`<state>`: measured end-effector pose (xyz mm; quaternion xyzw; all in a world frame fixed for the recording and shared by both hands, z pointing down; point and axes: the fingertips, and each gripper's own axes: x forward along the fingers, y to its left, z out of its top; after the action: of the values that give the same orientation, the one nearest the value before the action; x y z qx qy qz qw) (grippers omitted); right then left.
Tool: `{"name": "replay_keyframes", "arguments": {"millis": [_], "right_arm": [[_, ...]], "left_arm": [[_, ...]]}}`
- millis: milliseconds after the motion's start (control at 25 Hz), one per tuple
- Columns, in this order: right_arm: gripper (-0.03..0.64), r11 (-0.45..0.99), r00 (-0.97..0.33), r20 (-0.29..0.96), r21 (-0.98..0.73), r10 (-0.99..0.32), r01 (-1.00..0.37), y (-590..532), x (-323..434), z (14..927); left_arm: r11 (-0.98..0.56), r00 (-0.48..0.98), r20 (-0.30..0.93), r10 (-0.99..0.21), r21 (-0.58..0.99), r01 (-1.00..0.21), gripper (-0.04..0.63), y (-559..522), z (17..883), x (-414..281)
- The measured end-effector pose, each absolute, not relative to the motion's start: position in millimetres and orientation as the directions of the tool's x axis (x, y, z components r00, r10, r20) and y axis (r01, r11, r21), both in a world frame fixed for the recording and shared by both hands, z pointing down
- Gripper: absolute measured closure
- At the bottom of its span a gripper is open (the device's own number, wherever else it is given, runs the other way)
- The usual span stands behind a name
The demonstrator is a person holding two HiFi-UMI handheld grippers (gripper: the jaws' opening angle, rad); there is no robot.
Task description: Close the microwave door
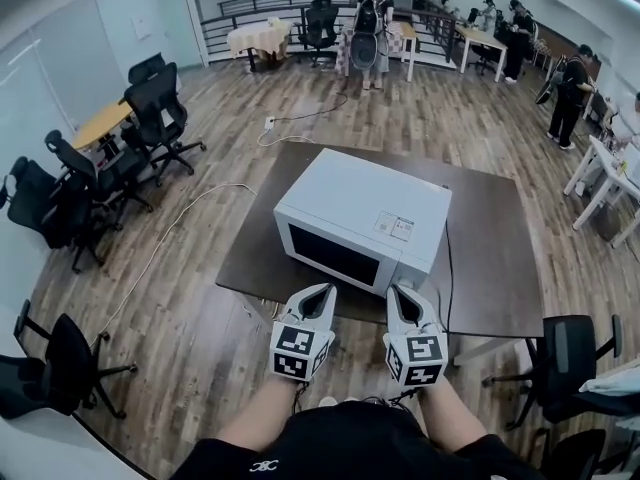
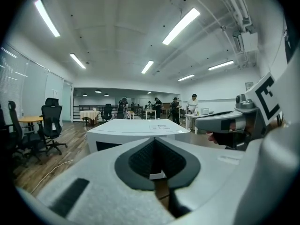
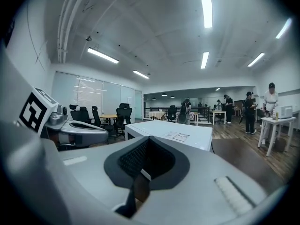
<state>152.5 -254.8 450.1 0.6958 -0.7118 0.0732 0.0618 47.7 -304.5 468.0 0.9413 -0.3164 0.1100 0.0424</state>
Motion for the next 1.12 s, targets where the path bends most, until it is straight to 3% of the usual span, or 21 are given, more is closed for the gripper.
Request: {"name": "replay_keyframes", "arguments": {"millis": [480,1120], "right_arm": [[0.611,0.062,-0.064,0.207,-0.015,-0.976,-0.998,-256,142,455],[0.611,0.061,-0.063,0.219,-0.019,-0.974,-0.998,-251,153,461]], "left_arm": [[-0.759,0.734,0.227,-0.641,-0.046,-0.649,0.591,-296,469,41],[-0.742,0.725,0.223,-0.652,0.012,-0.67,0.589,-299,475,43]]}}
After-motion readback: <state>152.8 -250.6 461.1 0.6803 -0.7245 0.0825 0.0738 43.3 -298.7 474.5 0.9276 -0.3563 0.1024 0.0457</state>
